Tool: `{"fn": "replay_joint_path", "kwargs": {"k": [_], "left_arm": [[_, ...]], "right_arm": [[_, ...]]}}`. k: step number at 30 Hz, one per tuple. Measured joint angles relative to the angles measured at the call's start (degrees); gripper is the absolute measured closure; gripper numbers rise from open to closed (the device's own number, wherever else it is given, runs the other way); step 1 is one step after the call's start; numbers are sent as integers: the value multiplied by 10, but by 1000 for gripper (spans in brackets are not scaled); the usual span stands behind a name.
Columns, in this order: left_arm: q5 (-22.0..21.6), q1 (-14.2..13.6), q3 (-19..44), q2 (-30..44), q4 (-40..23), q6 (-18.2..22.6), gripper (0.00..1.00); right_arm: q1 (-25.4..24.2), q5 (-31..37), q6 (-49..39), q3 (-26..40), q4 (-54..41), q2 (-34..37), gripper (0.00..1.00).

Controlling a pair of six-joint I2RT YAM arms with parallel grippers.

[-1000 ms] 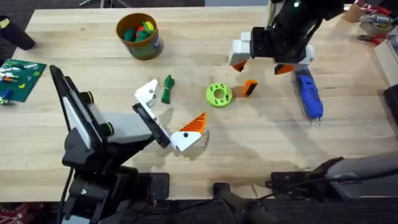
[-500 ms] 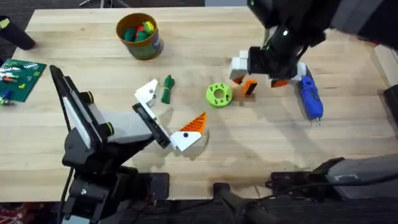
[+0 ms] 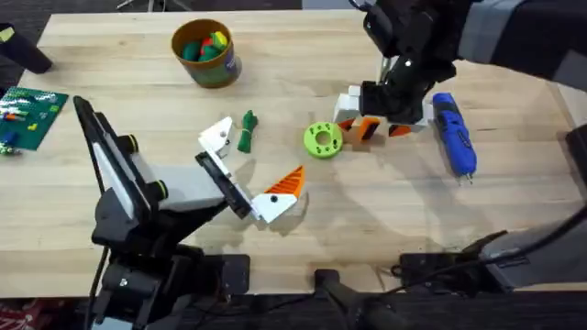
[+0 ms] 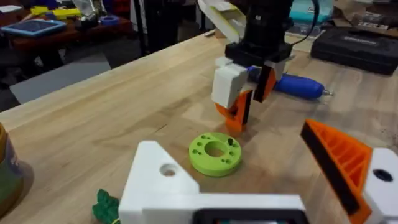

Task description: Pick up the gripper from the table and insert it into the empty holder that is missing its gripper. Then pick up a screw, insert it into the mounting hole, and use the screwdriver to tighten it. Finally, clean up the table by picking up the vegetable and placing it into the bucket.

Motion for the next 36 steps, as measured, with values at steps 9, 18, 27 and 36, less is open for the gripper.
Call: {"fn": "replay_joint_path", "kwargs": {"k": [9,18,27,36], "left_arm": [[0,0,0,0,0,0,14],[0,0,0,0,0,0,14],[0,0,0,0,0,0,13],[0,0,0,0,0,0,14]], "right_arm": [[-3,-4,-10,-1,0,6,402],[-3,-6,-15,-1,0,6,658],[-3,-5,-17,-1,1,6,914],[-3,-4,-16,-1,2,6,981]]}}
